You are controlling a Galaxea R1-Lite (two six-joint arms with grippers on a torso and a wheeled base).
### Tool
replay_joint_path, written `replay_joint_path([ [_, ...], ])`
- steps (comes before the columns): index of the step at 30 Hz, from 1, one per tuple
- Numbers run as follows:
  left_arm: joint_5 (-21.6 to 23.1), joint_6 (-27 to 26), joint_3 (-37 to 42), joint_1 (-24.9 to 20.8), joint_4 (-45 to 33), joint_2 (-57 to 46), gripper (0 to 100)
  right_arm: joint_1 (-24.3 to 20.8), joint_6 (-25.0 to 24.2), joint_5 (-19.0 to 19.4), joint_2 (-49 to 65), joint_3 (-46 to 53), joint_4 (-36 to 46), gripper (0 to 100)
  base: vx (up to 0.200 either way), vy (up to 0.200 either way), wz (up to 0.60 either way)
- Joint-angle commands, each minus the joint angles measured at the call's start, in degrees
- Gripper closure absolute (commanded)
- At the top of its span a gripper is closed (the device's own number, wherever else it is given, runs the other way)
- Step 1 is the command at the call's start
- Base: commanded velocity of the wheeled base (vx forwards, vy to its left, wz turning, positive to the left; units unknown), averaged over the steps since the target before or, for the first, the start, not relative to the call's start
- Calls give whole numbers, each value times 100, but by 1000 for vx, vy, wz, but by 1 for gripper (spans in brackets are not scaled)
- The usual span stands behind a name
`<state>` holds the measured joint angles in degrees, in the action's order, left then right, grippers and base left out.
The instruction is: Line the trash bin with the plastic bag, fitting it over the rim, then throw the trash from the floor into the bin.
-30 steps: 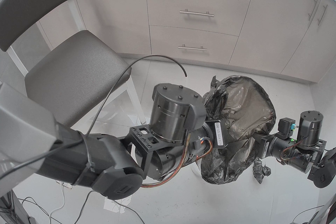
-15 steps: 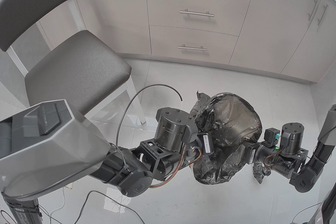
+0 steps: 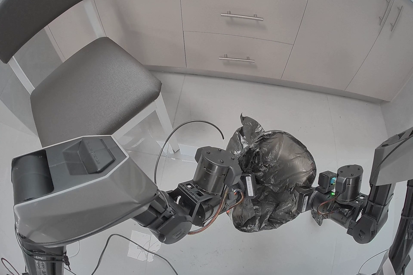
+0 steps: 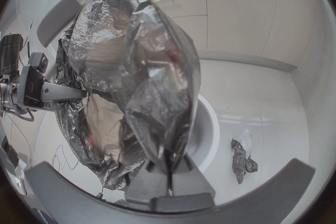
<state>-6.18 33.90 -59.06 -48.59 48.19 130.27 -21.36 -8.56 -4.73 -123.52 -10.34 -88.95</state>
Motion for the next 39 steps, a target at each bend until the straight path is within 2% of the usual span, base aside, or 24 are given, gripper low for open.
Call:
replay_joint_path([
  [1, -6, 11, -17, 8, 6, 166, 100, 88, -6, -2, -111, 137, -25, 100, 0, 0, 0],
  [9, -6, 29, -70, 16, 15, 192, 100, 554, 12, 7, -103, 401, -105, 100, 0, 0, 0],
  [15, -15, 55, -88, 16, -11, 183, 100, 721, 3, 16, -182, 445, -105, 100, 0, 0, 0],
  [23, -67, 64, -220, 122, -55, 394, 100, 914, 3, -10, -806, -214, -105, 100, 0, 0, 0],
  [27, -41, 46, -272, 192, -64, 482, 100, 1028, 3, -169, -1034, -610, -105, 100, 0, 0, 0],
  [39, 3, -6, -466, 183, -64, 623, 100, 1283, 135, -221, -1148, -1014, -105, 100, 0, 0, 0],
])
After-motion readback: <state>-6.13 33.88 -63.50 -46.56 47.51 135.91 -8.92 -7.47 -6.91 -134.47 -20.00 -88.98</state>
